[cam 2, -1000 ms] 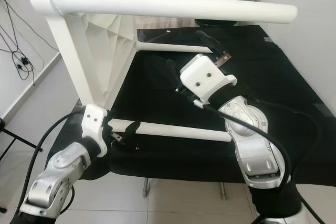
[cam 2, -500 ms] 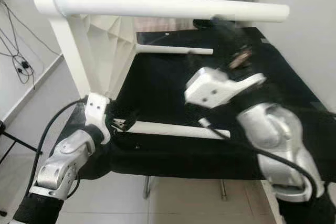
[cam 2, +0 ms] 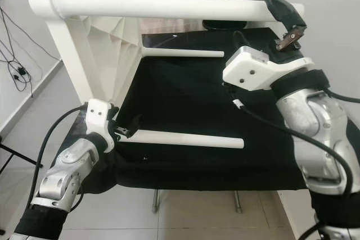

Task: Building children table

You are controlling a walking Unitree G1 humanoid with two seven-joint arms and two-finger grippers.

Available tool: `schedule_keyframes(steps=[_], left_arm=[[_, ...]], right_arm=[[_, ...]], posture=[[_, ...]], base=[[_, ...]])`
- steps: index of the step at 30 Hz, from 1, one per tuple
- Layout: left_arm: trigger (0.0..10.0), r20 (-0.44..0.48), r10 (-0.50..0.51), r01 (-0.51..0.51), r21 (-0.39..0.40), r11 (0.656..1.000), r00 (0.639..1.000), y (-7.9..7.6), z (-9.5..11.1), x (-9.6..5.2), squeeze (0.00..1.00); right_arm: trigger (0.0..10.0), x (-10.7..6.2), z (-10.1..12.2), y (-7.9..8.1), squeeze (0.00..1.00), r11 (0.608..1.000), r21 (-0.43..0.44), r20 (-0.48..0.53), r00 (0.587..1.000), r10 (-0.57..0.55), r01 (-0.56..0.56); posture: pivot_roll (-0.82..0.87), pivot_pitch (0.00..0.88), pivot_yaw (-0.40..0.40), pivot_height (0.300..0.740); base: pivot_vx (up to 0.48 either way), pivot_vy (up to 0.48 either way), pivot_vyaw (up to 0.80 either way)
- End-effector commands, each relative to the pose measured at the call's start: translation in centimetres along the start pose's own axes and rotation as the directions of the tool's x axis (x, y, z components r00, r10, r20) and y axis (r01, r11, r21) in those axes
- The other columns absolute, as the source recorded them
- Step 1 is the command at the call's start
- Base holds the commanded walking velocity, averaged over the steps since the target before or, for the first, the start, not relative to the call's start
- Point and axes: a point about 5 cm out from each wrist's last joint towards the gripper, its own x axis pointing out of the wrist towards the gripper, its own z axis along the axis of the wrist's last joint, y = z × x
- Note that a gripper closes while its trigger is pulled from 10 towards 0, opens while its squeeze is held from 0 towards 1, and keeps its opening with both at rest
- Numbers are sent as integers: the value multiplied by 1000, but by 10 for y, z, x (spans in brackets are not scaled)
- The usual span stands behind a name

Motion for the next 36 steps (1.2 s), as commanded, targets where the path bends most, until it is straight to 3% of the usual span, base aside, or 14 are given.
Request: schedule_keyframes(steps=[1,14,15,16,17,18,21,22,23,24,25,32,36], left_arm=[[10000,-7,44,-44,-11,999,999,7,-4,-1,0],[10000,-35,115,-118,-89,989,993,25,-11,1,0],[10000,-38,119,-122,-101,987,992,25,-11,2,0],[10000,-38,119,-122,-101,987,992,25,-11,2,0],[10000,-42,129,-133,-105,986,991,26,-12,3,0],[10000,-46,138,-142,-115,983,989,27,-13,4,0],[10000,-59,153,-159,-129,979,986,28,-15,5,0],[8863,-79,157,-167,-144,975,984,29,-17,6,0],[1725,-90,162,-174,-154,973,983,30,-19,7,0],[1725,-90,162,-174,-154,973,983,30,-19,7,0],[0,-99,162,-177,-166,970,982,31,-20,8,0],[0,-161,193,-226,-222,948,968,40,-27,13,0],[0,-189,269,-314,-280,907,944,59,-28,15,0]], right_arm=[[10000,4,0,-2,0,999,-38,11,1000,-3,3],[9647,14,-6,-7,0,998,-59,4,1000,-1,1],[6784,15,-5,-7,0,998,-57,6,1000,0,0],[6784,15,-5,-7,0,998,-57,6,1000,0,0],[2000,15,-5,-7,0,999,-54,7,1000,1,-1],[0,16,-5,-6,0,999,-52,8,1000,3,-2],[0,16,-5,-6,0,999,-47,9,1000,5,-4],[0,16,-4,-7,0,999,-44,10,1000,5,-5],[0,16,-4,-7,0,999,-43,10,1000,5,-5],[0,16,-4,-7,0,999,-43,10,1000,5,-5],[0,16,-4,-7,0,999,-41,11,1000,5,-5],[0,16,-3,-8,0,999,-35,11,1000,5,-5],[0,16,-2,-9,0,999,-33,12,1000,4,-4]], posture=[[-147,40,14,740],[-158,51,1,740],[-162,54,-2,740],[-162,54,-2,740],[-165,57,-3,740],[-165,57,-3,740],[-167,59,-4,740],[-170,62,-4,740],[-170,64,-4,740],[-170,64,-4,740],[-171,64,-4,740],[-181,68,0,740],[-189,69,4,740]], base=[[0,0,0],[0,0,0],[0,0,0],[0,0,0],[0,0,0],[0,0,0],[0,0,0],[0,0,0],[0,0,0],[0,0,0],[0,0,0],[0,0,0],[0,0,0]])
